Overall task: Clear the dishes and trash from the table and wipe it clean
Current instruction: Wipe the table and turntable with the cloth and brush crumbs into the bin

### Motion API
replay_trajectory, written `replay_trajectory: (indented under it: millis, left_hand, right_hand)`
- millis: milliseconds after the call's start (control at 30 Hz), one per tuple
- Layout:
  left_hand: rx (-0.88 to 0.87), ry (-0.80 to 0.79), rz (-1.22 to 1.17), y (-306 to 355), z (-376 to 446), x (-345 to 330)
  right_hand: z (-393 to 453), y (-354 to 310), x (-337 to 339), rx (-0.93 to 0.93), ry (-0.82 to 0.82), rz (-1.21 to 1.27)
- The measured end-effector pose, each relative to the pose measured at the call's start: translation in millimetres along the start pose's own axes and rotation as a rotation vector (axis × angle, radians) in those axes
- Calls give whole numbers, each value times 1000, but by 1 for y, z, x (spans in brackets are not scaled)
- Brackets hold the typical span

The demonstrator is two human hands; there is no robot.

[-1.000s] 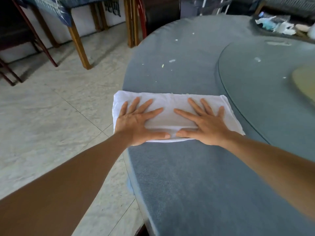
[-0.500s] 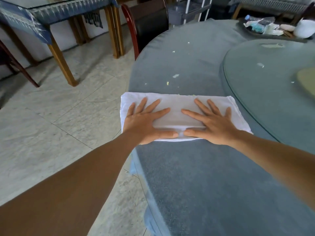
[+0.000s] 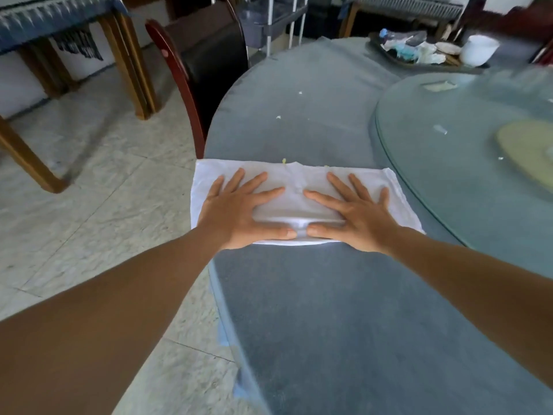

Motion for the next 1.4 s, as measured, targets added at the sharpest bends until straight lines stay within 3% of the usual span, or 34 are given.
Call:
replay_trajectory:
  millis: [467, 933, 1400]
  left_hand:
    - [-72, 6, -17, -48, 109, 14]
    - [-175, -27, 44, -104, 302, 41]
    - [-289, -32, 17, -120, 426, 58]
  right_hand:
    - [94, 3, 26, -87, 35, 17]
    - [259, 32, 81, -182, 71, 57]
    - [343, 60, 113, -309, 128, 111]
Point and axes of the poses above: each hand's wrist, its own z-axis towards the middle knuckle, its own x-axis out of the back of the hand, y = z × x, the point moved 3 cm from there along z, towards the middle knuckle, and after that the axes turned 12 degrees about z, right-handed, at the moved point
